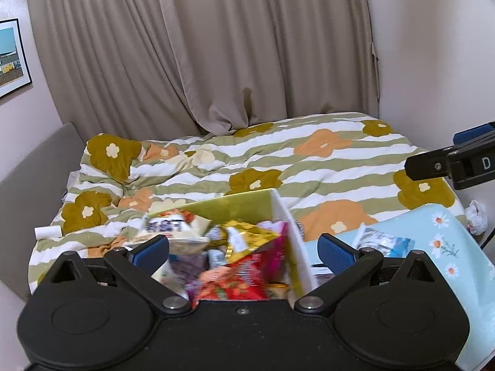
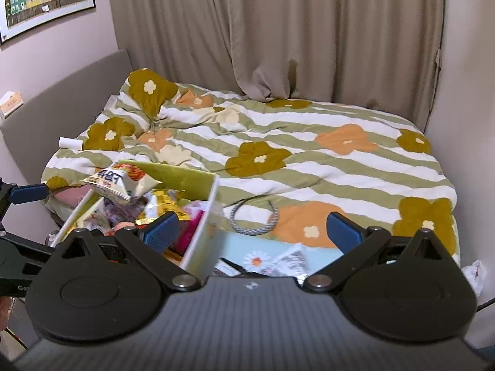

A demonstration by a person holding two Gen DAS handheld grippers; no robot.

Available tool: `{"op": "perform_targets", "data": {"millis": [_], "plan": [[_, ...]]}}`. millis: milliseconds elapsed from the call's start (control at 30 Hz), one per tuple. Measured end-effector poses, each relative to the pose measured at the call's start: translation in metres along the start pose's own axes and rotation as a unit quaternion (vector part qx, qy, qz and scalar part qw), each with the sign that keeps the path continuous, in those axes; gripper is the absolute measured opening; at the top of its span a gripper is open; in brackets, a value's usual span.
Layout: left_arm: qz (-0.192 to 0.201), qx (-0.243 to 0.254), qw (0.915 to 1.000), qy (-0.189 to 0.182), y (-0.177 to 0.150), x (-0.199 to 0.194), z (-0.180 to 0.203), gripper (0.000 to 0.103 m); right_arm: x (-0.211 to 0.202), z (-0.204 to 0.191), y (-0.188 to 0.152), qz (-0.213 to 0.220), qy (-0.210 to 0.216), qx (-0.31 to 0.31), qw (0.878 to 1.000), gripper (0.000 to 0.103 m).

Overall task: Organize snacks
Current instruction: 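Grasp the purple bag with the left tool while the right tool grasps the blue-white bag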

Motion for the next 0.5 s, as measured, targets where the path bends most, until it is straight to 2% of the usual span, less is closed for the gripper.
{"op": "perform_targets", "data": {"millis": [200, 500], "plan": [[-0.009, -0.015, 0.9998, 0.010, -0.005, 0.001, 0.055, 0.103, -0.005, 0.043, -0.014, 0.000, 0.014, -0.035, 0.999, 0.103], [-0.048, -0.037, 0.9970, 0.047, -0.036, 0.034, 0.115, 0.103, 0.042, 0.086, -0.044, -0.037, 0.084, -0.057, 0.994, 0.103]]}}
Point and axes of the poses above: each gripper's, at about its wrist camera, not at the fingertips, and x roughly the way its jaws point, z to its right, y to its top, the point moved 8 cm from there along x, roughly the way its jaws point, and after that the axes turned 6 degrees about -x, right-handed, at the moved point
